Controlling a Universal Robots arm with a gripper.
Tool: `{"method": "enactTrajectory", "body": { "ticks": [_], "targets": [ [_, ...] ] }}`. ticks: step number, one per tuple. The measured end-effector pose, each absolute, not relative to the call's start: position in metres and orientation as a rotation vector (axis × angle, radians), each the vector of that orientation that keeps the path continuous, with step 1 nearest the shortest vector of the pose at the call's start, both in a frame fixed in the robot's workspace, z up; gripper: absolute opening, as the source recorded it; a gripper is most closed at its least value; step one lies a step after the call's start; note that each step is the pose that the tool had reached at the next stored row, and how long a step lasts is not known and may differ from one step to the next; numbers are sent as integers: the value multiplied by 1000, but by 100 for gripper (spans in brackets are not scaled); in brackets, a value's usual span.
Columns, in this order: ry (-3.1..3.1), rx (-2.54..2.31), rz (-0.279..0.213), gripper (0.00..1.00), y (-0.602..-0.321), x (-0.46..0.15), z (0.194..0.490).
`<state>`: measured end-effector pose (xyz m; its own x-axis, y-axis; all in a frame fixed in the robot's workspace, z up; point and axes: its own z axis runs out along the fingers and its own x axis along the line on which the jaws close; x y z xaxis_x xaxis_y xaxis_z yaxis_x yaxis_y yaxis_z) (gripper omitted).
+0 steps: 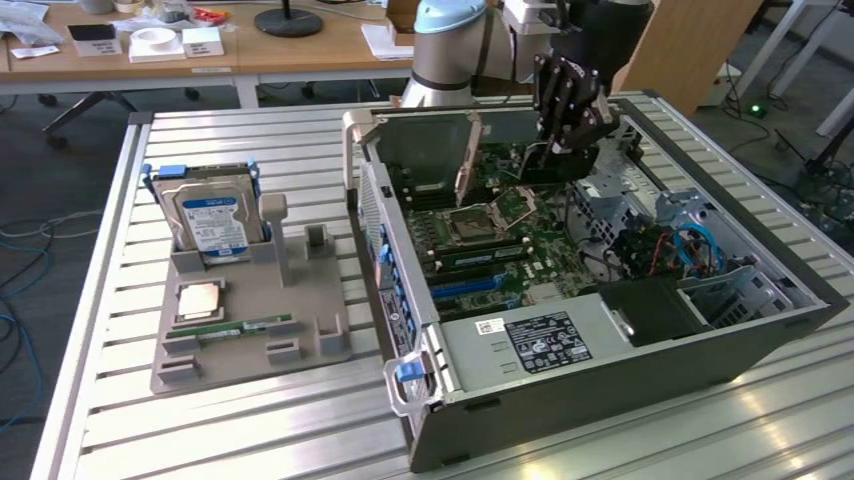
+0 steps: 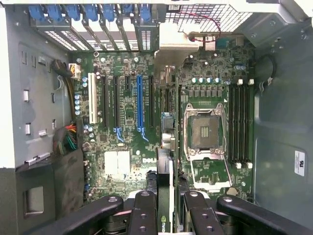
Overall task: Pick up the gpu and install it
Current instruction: 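Insert the gpu into the slot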
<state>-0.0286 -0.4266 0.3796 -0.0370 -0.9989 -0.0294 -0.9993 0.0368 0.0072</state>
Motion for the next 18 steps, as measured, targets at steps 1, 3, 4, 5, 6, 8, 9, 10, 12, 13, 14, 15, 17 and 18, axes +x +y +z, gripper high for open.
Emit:
{"method": "enactTrajectory", "body": {
  "ticks": [1,3,4,5,6,8,9,10,12,13,14,15,17,18],
  "targets": [
    [2250,-2169,40,26,-427,-29,379],
    [2250,-2169,40,26,-427,-30,377],
    [2250,-2169,40,26,-427,-30,377],
    [2250,-2169,40,26,-427,-30,376],
    [2250,-2169,40,26,-427,-31,375],
    [2250,-2169,40,26,-427,-32,374],
    [2250,-2169,40,26,-427,-32,373],
    [2250,-2169,40,26,-427,-33,372],
    [2250,-2169,40,26,-427,-34,370],
    [2250,-2169,40,26,-427,-34,369],
    [2250,-2169,40,26,-427,-34,368],
    [2250,-2169,40,26,-427,-34,367],
    [2250,-2169,40,26,-427,-34,366],
    [2250,-2169,40,26,-427,-34,365]
  ]
}}
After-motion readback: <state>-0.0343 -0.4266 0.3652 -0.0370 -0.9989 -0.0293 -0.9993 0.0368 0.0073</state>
